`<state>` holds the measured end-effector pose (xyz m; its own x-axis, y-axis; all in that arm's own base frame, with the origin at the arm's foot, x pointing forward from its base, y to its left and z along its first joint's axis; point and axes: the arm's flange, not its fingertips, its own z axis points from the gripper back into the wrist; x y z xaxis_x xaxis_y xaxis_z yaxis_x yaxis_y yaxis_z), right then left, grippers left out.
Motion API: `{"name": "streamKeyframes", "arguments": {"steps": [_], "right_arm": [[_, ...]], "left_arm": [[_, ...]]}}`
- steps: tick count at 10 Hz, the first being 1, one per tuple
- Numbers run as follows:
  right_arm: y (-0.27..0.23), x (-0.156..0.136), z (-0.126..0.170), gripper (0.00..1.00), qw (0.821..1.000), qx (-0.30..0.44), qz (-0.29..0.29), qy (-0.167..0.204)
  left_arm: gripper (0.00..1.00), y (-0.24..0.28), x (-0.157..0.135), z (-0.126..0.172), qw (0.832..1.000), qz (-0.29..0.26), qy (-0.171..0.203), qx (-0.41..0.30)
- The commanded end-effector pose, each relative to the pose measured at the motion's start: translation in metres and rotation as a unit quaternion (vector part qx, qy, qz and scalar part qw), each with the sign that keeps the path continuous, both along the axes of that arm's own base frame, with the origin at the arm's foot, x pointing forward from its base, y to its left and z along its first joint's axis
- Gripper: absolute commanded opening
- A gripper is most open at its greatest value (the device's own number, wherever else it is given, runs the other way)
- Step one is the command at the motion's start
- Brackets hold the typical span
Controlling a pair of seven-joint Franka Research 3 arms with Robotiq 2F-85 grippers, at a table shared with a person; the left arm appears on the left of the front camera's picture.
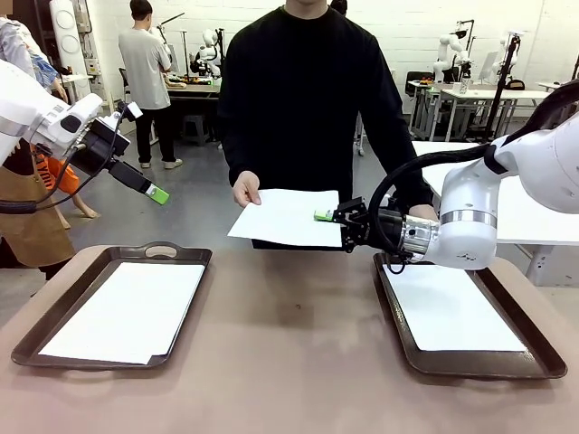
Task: Sort the A4 documents.
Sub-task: Receive the A4 Paper.
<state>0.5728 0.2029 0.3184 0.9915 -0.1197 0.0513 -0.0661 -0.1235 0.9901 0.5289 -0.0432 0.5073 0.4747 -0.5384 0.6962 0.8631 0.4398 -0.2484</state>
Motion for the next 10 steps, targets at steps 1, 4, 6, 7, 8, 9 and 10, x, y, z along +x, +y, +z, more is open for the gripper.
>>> {"name": "streamKeyframes", "arguments": {"steps": [1, 4, 6, 7, 8, 9, 10], "right_arm": [[-0.0009, 0.0052, 0.0002, 0.0, 1.0, 0.002, 0.017, 0.014], [-0.0022, 0.004, -0.0004, 0.0, 1.0, 0.001, 0.02, 0.018], [-0.0027, 0.004, -0.0002, 0.0, 1.0, 0.002, 0.021, 0.019], [-0.0028, 0.0041, 0.0, 0.0, 1.0, 0.001, 0.023, 0.019], [-0.0021, 0.0053, -0.0005, 0.0, 0.999, -0.017, 0.046, 0.01], [-0.0006, -0.0006, -0.0006, 0.0, 1.0, 0.001, 0.006, 0.01], [-0.0006, -0.0006, -0.0006, 0.0, 1.0, 0.001, 0.006, 0.01]], "left_arm": [[1.0, -0.0006, -0.0001, 0.0003, 1.0, 0.0, -0.001, 0.0], [1.0, -0.0006, -0.0001, 0.0003, 1.0, 0.0, -0.001, 0.0], [1.0, -0.0006, -0.0001, 0.0003, 1.0, 0.0, -0.001, 0.0], [1.0, -0.0006, -0.0001, 0.0003, 1.0, 0.0, -0.001, 0.0], [1.0, -0.0006, -0.0001, 0.0003, 1.0, 0.0, -0.001, 0.0], [1.0, -0.0006, -0.0001, 0.0003, 1.0, 0.0, -0.001, 0.0], [1.0, -0.0006, -0.0001, 0.0003, 1.0, 0.0, -0.001, 0.0]]}}
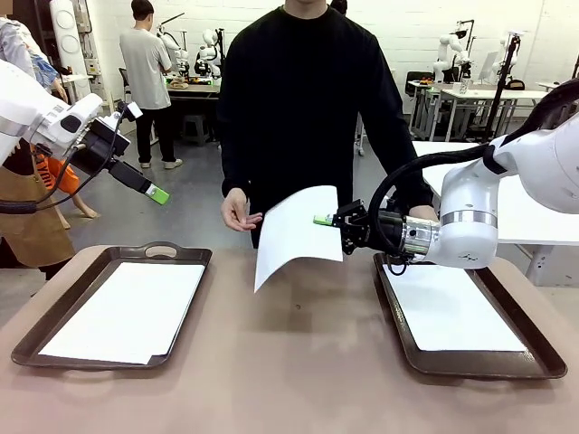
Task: Sort the A4 documents.
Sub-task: Receive the A4 Paper, then place the A4 Paper in the designated Handle tray.
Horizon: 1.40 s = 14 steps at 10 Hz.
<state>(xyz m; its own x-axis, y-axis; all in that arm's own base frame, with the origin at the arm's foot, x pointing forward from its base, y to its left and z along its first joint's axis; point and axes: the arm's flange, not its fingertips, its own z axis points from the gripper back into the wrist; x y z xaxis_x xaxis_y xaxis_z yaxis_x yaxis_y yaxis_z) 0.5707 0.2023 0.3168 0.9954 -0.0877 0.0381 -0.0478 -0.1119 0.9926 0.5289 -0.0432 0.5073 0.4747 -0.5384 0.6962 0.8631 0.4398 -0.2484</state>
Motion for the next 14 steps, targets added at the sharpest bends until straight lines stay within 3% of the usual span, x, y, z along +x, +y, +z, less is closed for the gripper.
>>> {"name": "streamKeyframes", "arguments": {"steps": [1, 12, 13, 14], "right_arm": [[0.0, 0.002, 0.001, 0.0, 1.0, 0.008, -0.01, 0.003], [0.0, 0.002, 0.001, 0.0, 1.0, 0.008, -0.01, 0.003], [0.0, 0.0, 0.0, 0.01, 1.0, 0.0, 0.0, 0.0], [-0.021, -0.009, 0.019, 0.01, 0.998, 0.042, 0.041, -0.005]], "left_arm": [[1.0, -0.001, 0.0, 0.0, 1.0, 0.0, -0.001, 0.0], [1.0, -0.001, 0.0, 0.0, 1.0, 0.0, -0.001, 0.0], [1.0, -0.001, 0.0, 0.0, 1.0, 0.0, -0.001, 0.0], [1.0, -0.001, 0.0, 0.0, 1.0, 0.0, -0.001, 0.0]]}}
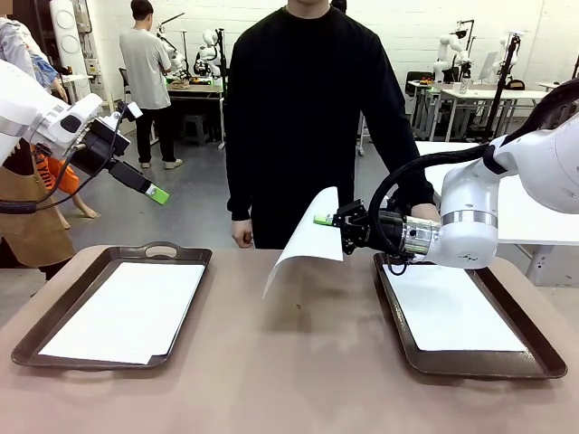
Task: Sort the A4 documents.
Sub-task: Place the A4 Paper in the designated Handle tray.
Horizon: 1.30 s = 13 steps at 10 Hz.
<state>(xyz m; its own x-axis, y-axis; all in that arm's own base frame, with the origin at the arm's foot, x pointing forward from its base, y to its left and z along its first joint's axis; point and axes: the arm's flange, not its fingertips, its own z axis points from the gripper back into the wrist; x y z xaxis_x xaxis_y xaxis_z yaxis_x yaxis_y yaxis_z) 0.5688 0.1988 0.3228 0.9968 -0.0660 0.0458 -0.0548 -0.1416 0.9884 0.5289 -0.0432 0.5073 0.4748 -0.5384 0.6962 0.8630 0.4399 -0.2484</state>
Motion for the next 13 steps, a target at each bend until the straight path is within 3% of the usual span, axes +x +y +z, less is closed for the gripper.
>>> {"name": "streamKeyframes", "arguments": {"steps": [1, 3, 6, 10, 13], "right_arm": [[-0.044, -0.008, 0.026, 0.01, 0.998, 0.035, 0.037, -0.021], [-0.105, -0.002, 0.042, 0.01, 0.998, 0.03, 0.043, -0.046], [-0.163, -0.005, 0.045, 0.01, 0.994, 0.008, 0.1, -0.039], [-0.189, -0.028, 0.031, 0.01, 0.995, -0.038, 0.086, -0.044], [-0.199, -0.054, 0.011, 0.01, 0.993, -0.045, 0.061, -0.085]], "left_arm": [[1.0, -0.001, 0.0, 0.0, 1.0, -0.001, -0.001, 0.0], [1.0, -0.001, 0.0, 0.0, 1.0, -0.001, -0.001, 0.0], [1.0, -0.001, 0.0, 0.0, 1.0, -0.001, -0.001, 0.0], [1.0, -0.001, 0.0, 0.0, 1.0, -0.001, -0.001, 0.0], [1.0, -0.001, 0.0, 0.0, 1.0, -0.001, -0.001, 0.0]]}}
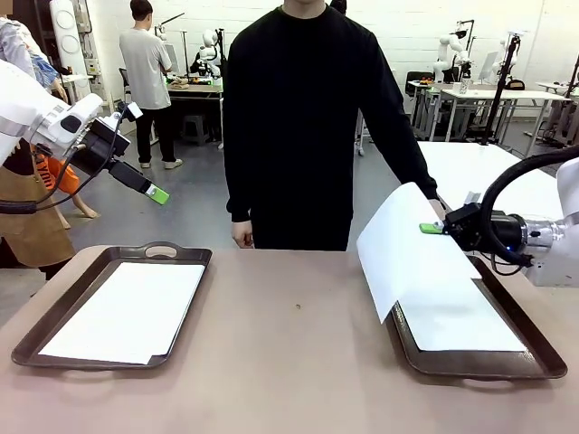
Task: Sort the A4 documents.
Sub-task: Place the A4 Paper in the designated Handle tray.
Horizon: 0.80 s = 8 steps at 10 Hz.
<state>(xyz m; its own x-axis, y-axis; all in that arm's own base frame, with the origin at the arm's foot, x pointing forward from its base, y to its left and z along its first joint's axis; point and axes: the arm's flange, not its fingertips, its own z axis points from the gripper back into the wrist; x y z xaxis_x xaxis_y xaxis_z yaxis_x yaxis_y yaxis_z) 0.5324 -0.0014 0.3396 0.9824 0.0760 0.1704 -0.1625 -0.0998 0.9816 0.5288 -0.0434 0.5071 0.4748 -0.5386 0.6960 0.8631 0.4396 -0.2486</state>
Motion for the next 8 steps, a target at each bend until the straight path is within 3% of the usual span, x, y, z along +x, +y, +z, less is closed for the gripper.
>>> {"name": "streamKeyframes", "arguments": {"steps": [1, 5, 8], "right_arm": [[-0.001, -0.025, -0.015, 0.01, 0.999, -0.038, -0.003, -0.034], [-0.01, -0.029, -0.041, 0.01, 0.995, -0.098, 0.006, -0.035], [-0.032, -0.007, -0.029, 0.01, 0.985, -0.154, 0.023, -0.069]], "left_arm": [[1.0, 0.0, 0.0, 0.0, 1.0, 0.0, -0.001, 0.0], [1.0, 0.0, 0.0, 0.0, 1.0, 0.0, -0.001, 0.0], [1.0, 0.0, 0.0, 0.0, 1.0, 0.0, -0.001, 0.0]]}}
